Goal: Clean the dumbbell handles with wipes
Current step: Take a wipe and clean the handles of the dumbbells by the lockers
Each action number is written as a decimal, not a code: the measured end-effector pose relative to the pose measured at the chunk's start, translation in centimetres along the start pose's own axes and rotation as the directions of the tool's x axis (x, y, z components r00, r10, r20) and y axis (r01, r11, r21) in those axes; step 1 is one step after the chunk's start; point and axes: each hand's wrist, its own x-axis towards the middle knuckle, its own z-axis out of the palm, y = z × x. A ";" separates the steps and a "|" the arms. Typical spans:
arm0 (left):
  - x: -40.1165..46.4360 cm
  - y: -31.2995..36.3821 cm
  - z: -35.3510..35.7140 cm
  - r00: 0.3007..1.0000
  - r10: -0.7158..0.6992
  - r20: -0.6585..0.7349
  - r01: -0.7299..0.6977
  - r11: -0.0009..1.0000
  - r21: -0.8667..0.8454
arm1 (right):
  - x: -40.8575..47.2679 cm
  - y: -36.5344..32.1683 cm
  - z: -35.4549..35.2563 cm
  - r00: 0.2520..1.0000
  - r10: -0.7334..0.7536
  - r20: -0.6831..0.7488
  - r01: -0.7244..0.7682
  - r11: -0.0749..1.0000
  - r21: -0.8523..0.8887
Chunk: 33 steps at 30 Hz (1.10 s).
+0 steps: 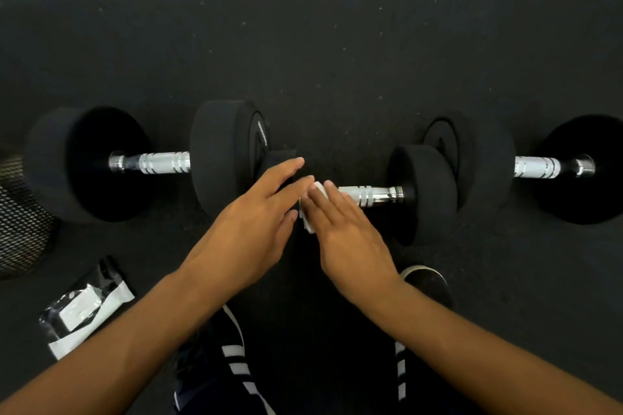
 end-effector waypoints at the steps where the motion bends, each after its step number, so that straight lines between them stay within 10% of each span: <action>1: 0.0 0.0 0.0 1.000 -0.003 0.002 0.003 1.000 0.002 | -0.3 -0.2 0.2 1.000 -0.011 -0.009 0.011 0.999 -0.047; 33: -0.4 0.5 0.2 0.999 -0.031 0.023 0.032 0.999 -0.006 | -0.7 1.4 -1.4 0.989 0.131 0.065 -0.122 0.985 -0.126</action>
